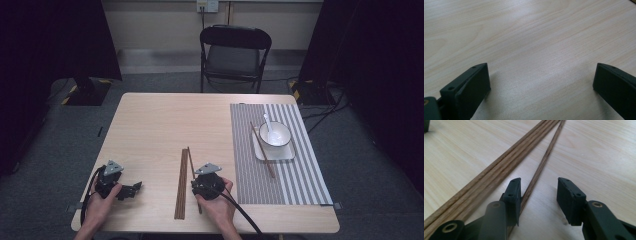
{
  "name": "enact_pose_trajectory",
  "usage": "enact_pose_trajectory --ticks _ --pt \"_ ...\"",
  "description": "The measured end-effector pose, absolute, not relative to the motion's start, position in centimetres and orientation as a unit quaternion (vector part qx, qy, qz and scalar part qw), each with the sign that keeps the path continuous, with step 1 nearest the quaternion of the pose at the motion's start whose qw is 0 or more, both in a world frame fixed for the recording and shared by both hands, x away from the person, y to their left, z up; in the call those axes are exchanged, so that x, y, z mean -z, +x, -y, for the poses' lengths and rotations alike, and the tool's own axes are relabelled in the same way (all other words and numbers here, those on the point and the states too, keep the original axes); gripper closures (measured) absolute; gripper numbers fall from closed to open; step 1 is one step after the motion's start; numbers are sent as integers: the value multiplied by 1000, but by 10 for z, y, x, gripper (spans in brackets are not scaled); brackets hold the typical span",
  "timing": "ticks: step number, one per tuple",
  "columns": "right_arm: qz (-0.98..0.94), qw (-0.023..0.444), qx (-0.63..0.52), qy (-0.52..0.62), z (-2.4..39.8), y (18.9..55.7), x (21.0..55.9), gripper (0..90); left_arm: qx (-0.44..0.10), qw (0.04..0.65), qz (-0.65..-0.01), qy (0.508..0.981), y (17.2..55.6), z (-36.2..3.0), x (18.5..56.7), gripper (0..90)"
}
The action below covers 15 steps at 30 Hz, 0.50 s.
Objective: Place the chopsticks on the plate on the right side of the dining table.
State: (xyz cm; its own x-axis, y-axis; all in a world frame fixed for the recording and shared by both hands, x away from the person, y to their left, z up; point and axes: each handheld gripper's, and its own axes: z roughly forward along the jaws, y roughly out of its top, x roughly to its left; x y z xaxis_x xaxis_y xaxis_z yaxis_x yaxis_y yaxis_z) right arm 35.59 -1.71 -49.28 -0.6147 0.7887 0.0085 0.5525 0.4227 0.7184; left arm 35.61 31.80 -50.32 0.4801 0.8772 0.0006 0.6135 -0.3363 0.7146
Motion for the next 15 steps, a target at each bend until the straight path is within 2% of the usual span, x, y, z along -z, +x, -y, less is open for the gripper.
enact_pose_trajectory --ticks 8,15 --pt "-818 178 -353 418 28 361 494 593 -198 333 -470 793 356 -318 503 4" --pt "-808 184 -353 434 37 366 494 671 -198 333 -470 793 356 -318 503 4"
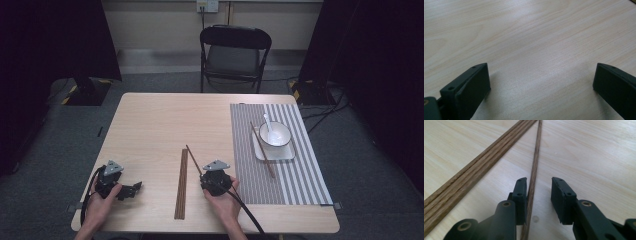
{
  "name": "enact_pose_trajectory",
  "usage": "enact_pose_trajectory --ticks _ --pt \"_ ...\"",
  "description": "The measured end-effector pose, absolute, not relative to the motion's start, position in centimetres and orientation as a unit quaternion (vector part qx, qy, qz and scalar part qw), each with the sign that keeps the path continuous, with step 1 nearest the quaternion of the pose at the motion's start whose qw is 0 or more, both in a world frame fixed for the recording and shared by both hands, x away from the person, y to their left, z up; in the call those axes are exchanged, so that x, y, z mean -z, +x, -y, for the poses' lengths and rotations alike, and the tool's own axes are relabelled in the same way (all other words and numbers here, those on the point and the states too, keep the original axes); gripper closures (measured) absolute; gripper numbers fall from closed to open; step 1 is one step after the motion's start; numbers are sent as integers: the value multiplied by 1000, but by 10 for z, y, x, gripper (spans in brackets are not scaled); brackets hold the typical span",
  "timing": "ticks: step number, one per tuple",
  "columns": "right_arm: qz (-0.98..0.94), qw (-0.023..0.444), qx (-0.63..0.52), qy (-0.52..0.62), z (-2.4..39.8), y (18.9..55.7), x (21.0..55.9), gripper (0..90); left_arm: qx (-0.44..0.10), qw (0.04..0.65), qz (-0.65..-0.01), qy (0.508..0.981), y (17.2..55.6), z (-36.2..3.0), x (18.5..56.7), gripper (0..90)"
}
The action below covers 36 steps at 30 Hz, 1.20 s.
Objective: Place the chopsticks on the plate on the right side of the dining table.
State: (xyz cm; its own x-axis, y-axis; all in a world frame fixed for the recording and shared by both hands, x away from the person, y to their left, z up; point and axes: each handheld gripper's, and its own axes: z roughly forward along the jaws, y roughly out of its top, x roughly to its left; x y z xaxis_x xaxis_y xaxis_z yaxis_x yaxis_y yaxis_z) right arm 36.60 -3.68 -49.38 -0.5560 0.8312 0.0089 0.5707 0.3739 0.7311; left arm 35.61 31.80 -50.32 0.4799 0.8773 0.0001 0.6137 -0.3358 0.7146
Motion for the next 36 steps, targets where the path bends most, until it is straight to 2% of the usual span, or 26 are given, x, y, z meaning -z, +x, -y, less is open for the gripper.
enact_pose_trajectory --ticks 9,13,17,20,23,26,36 --pt "-797 175 -360 454 51 371 494 838 -198 333 -470 793 356 -318 503 4" --pt "-795 174 -360 457 54 371 494 843 -198 333 -470 793 356 -318 503 4" --pt "-801 175 -354 450 51 373 493 783 -198 333 -470 793 356 -318 503 4" --pt "-805 179 -348 446 47 376 492 780 -198 333 -470 793 356 -318 503 4" --pt "-803 180 -350 448 46 377 493 796 -198 333 -470 793 356 -318 503 4" --pt "-799 181 -354 451 47 378 493 852 -198 333 -470 793 356 -318 503 4" --pt "-796 177 -357 456 48 379 493 856 -198 333 -470 793 356 -318 503 4"
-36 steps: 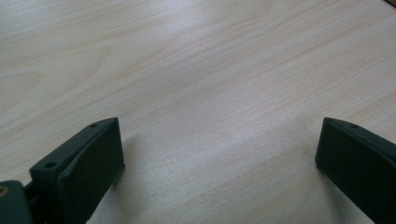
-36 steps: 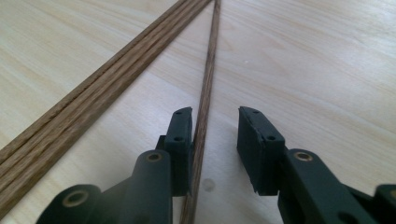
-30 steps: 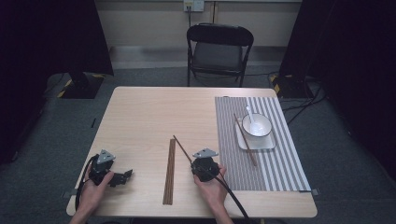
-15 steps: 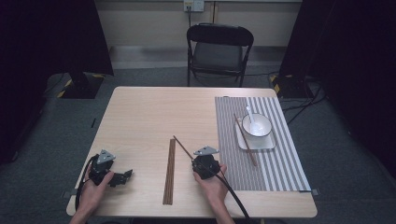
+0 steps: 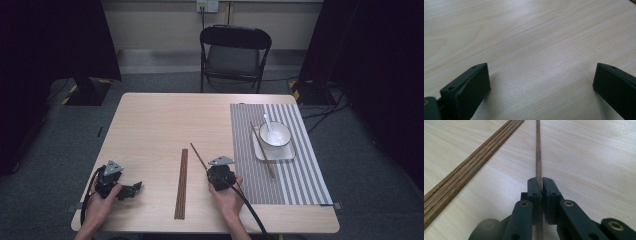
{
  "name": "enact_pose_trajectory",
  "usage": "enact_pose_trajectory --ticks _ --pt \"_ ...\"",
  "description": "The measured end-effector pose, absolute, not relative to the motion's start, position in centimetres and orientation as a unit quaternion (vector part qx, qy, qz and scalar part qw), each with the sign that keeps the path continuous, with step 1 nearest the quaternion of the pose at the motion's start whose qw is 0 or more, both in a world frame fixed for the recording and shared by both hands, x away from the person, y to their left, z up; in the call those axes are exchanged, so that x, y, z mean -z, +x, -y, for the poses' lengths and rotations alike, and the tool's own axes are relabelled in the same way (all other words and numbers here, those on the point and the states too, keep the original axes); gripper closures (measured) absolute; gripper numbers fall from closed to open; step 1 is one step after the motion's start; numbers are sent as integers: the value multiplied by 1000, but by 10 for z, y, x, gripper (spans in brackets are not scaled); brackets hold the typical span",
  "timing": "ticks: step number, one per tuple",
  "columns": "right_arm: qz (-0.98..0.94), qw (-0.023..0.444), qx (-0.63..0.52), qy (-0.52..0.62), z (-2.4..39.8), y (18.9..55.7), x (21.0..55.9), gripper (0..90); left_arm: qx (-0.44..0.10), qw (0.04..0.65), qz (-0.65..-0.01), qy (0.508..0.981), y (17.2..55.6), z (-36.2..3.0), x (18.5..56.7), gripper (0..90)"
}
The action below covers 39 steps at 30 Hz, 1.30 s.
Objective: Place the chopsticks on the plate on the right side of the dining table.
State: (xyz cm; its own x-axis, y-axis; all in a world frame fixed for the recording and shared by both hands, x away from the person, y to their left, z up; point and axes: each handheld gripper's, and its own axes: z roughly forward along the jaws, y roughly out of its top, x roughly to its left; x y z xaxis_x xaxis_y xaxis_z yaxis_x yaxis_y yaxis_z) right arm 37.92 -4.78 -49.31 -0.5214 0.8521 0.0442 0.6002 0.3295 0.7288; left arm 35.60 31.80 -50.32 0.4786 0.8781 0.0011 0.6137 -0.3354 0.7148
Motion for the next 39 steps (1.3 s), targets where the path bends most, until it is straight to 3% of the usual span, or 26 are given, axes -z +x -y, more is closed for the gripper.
enact_pose_trajectory --ticks 39 --pt "-773 187 -371 479 86 382 474 857 -199 333 -471 793 356 -318 503 4"
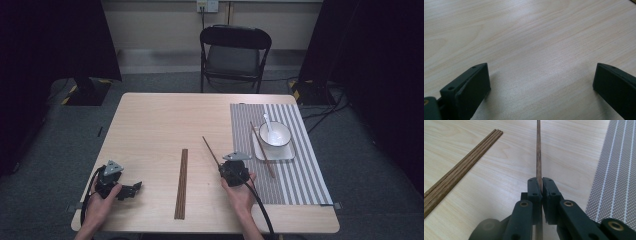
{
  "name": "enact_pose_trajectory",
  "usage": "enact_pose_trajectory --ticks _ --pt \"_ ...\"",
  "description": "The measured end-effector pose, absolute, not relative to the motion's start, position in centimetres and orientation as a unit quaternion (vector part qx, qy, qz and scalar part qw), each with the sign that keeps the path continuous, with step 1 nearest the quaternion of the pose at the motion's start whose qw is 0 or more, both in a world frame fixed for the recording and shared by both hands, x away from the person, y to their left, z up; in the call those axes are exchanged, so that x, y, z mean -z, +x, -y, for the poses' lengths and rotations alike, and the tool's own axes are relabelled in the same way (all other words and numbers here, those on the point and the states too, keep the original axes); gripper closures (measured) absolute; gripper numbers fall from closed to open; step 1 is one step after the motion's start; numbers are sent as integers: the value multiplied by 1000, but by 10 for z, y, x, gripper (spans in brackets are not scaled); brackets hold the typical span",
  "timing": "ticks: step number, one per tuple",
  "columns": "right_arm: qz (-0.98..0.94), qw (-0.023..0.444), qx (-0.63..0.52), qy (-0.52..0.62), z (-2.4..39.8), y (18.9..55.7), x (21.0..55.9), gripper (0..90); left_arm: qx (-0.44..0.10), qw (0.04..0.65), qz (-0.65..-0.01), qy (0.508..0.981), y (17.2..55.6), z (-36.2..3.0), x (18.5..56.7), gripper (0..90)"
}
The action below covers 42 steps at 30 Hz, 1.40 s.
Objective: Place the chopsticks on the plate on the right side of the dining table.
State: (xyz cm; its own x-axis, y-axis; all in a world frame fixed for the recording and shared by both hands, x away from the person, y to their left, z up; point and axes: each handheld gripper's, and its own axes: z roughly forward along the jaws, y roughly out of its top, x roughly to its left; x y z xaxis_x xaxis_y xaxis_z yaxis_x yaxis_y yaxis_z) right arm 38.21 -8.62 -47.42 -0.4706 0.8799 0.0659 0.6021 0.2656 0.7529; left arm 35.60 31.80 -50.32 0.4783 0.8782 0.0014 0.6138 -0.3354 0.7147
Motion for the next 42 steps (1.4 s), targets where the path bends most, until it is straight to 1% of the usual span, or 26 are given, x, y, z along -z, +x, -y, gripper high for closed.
enact_pose_trajectory --ticks 11,20,23,42 --pt "-763 195 -370 492 104 384 472 856 -199 334 -472 792 356 -318 503 4" --pt "-755 210 -367 502 120 387 465 856 -199 333 -471 793 356 -318 503 4" --pt "-751 204 -372 507 125 388 465 856 -199 333 -471 792 356 -318 503 5" --pt "-735 235 -344 534 161 402 460 857 -199 333 -471 793 356 -318 503 5"
